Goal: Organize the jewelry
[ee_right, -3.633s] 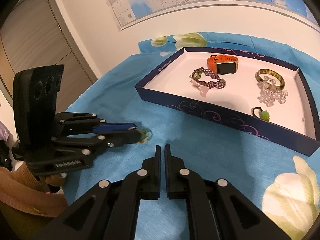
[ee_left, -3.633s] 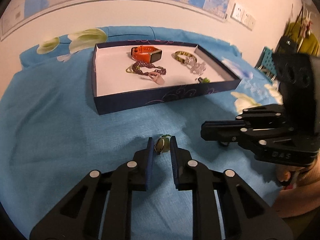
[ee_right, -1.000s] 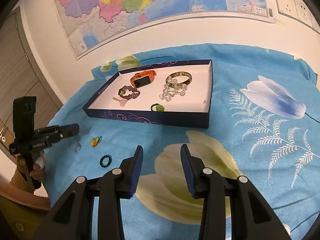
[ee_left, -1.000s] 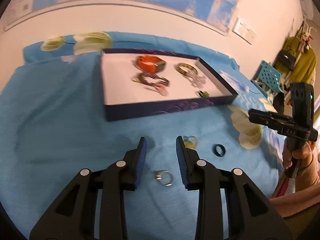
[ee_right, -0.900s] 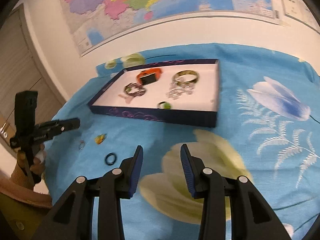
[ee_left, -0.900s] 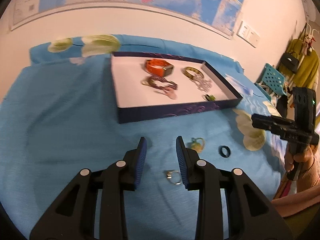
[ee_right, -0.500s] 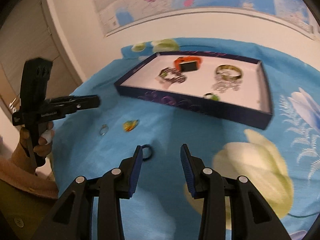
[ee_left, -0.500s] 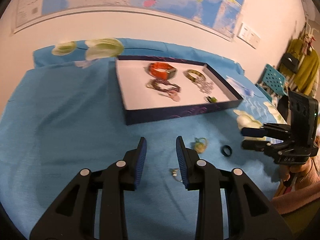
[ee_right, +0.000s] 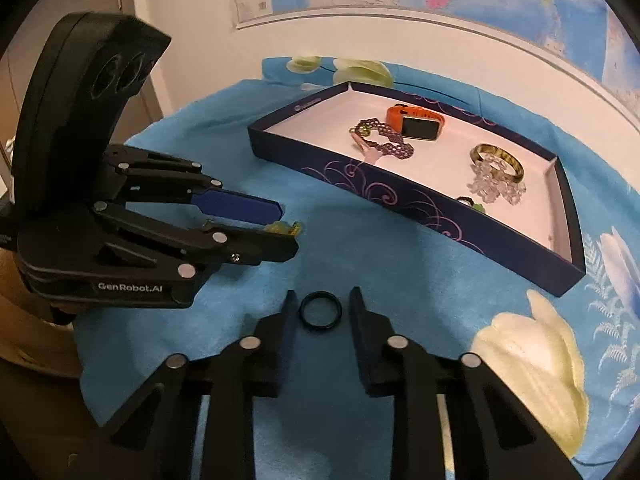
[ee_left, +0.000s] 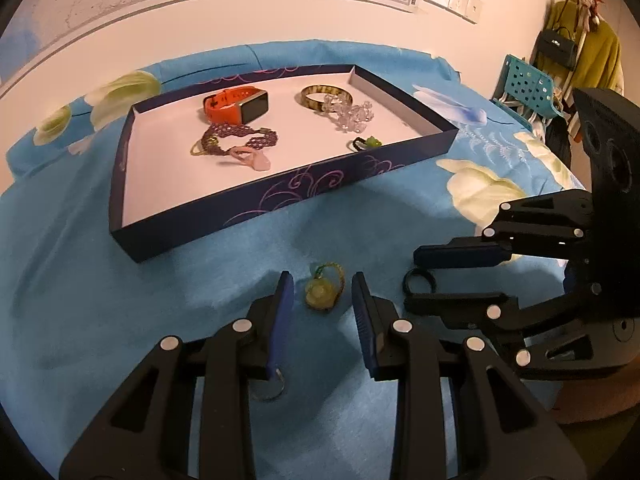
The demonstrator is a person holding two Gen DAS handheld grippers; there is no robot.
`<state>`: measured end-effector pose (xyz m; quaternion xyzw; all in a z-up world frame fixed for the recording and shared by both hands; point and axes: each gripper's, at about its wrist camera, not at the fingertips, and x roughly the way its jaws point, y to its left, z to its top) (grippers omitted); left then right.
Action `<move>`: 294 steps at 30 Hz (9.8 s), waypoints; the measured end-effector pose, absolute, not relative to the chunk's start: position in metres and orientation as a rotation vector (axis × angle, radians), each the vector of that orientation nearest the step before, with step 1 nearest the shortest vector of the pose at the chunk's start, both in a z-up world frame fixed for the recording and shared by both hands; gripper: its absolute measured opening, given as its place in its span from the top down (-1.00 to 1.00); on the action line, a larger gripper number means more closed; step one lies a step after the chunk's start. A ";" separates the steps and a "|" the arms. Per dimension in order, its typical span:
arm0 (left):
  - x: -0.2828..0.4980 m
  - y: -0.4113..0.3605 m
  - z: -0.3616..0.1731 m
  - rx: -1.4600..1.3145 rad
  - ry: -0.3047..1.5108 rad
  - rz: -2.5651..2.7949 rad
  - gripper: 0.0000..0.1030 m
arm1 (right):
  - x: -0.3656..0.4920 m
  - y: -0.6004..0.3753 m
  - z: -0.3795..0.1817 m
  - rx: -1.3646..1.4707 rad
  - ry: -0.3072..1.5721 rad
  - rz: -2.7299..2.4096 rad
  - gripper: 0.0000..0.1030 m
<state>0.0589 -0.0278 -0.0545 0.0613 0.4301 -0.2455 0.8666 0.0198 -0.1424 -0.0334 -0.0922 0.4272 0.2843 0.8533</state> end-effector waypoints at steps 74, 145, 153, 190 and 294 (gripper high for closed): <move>0.083 0.023 -0.012 0.009 0.784 -0.395 0.37 | 0.095 -0.190 0.005 0.042 0.795 0.565 0.24; 0.123 -0.035 -0.008 0.031 0.767 -0.413 0.59 | 0.072 -0.198 -0.006 0.127 0.831 0.584 0.22; 0.143 -0.036 -0.019 0.013 0.790 -0.345 0.58 | 0.081 -0.208 -0.002 0.136 0.812 0.540 0.21; 0.010 0.002 0.035 -0.095 0.494 -0.140 -0.89 | 0.002 -0.201 0.052 0.018 0.465 0.309 -0.87; -0.054 0.007 0.062 -0.033 0.353 -0.063 -0.89 | -0.058 -0.203 0.064 0.061 0.371 0.244 -0.87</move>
